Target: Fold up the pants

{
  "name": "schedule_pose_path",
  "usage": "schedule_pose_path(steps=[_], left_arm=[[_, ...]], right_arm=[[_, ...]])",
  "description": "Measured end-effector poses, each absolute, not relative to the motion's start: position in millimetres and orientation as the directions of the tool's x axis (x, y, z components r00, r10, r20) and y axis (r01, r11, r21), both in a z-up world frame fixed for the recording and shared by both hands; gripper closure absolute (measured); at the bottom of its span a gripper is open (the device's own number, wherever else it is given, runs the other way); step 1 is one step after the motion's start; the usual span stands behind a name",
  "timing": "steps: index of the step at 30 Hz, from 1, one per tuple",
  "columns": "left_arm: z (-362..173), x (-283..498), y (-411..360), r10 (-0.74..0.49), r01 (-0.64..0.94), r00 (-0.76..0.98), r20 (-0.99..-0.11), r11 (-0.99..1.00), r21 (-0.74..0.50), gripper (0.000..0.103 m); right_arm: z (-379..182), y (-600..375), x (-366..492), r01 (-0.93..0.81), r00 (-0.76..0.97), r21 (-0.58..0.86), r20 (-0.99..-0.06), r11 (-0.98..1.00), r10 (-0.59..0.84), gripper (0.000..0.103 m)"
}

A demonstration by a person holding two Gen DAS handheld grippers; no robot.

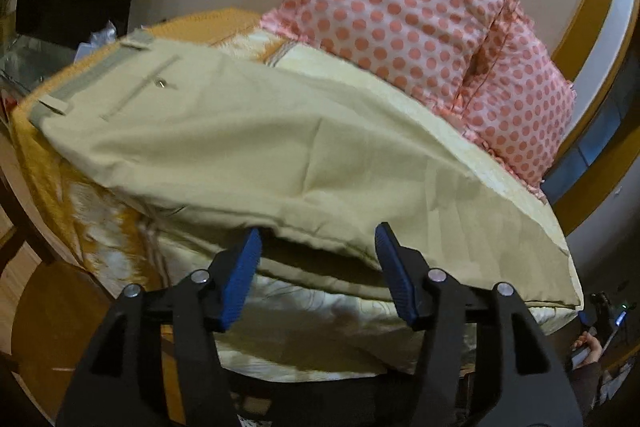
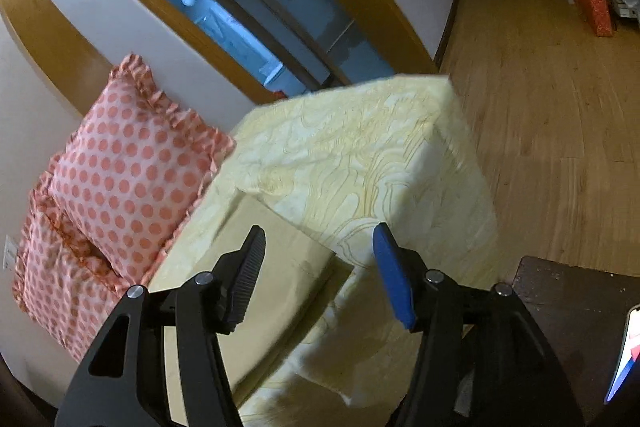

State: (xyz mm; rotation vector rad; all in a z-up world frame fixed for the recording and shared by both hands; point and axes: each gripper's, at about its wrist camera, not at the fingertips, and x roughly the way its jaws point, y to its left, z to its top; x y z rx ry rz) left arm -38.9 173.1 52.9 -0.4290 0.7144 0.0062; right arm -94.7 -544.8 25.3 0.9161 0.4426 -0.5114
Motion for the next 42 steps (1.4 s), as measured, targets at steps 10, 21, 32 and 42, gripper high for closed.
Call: schedule_pose_path(steps=[10,21,32,42], left_arm=[[80,-29,162,-0.063,-0.135,0.826,-0.561,0.943,-0.304,0.031],[37,17,151,-0.136,-0.105,0.753,-0.643,0.941,-0.322,0.027],[29,20,142,-0.126,-0.085,0.757,-0.641,0.953,-0.289,0.014],[37,13,149,-0.157,-0.090,0.781,-0.605,0.930,-0.357,0.014]], right_arm=[[28,-513,-89,0.584,0.787,0.461,-0.523,0.668,-0.327,0.051],[17,-485,-79,0.404,0.876,0.538,-0.461,0.740,-0.143,0.062],[41,-462,-51,0.397,0.879,0.447,-0.437,0.802,-0.192,0.097],[125,-311,30,-0.214,0.880,0.422,-0.308,0.881,0.361,0.097]])
